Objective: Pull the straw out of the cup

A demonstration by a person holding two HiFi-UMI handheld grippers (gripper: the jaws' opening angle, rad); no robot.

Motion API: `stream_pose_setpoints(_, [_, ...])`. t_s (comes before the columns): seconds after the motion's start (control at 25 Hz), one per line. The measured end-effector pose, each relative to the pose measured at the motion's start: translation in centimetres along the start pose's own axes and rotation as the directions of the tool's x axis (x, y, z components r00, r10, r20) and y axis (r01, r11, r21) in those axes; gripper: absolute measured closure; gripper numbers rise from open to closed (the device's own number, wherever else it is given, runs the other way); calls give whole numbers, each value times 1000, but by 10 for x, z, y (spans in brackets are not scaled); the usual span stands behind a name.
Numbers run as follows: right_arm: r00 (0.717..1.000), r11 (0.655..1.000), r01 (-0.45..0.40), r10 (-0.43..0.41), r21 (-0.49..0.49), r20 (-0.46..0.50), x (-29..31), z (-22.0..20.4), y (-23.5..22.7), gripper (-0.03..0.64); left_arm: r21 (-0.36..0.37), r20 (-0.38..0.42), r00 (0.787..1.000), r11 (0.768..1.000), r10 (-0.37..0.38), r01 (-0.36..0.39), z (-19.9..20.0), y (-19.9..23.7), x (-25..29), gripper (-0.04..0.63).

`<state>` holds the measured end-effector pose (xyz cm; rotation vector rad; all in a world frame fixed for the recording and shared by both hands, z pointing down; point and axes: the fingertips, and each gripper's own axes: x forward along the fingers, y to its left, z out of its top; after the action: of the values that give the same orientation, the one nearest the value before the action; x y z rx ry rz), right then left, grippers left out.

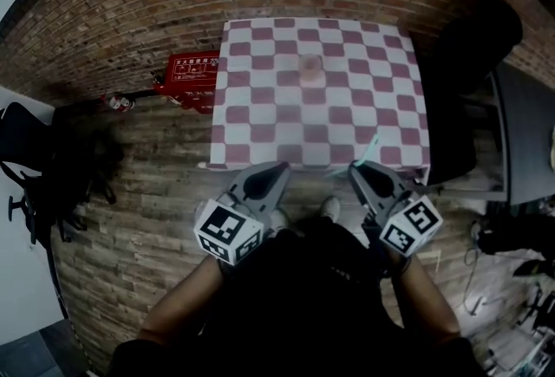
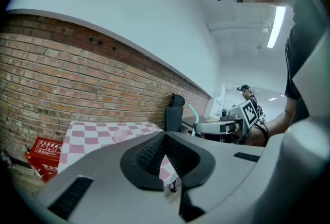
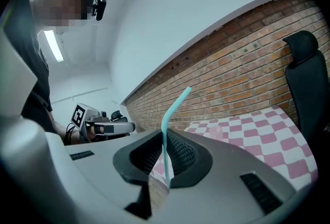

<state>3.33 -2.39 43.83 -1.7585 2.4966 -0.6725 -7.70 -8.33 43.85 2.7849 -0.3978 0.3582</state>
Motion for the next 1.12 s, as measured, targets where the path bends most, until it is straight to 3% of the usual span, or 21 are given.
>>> stream_pose_setpoints(0.44, [998, 997, 57, -56, 49, -5, 6, -39, 57, 580, -33, -44, 997, 998, -61, 60, -37, 1, -38, 588])
stream_pose_setpoints(1.12, [998, 998, 59, -59, -1, 30, 14, -34, 90, 580, -32, -21, 996, 995, -90, 89, -38, -3, -60, 588])
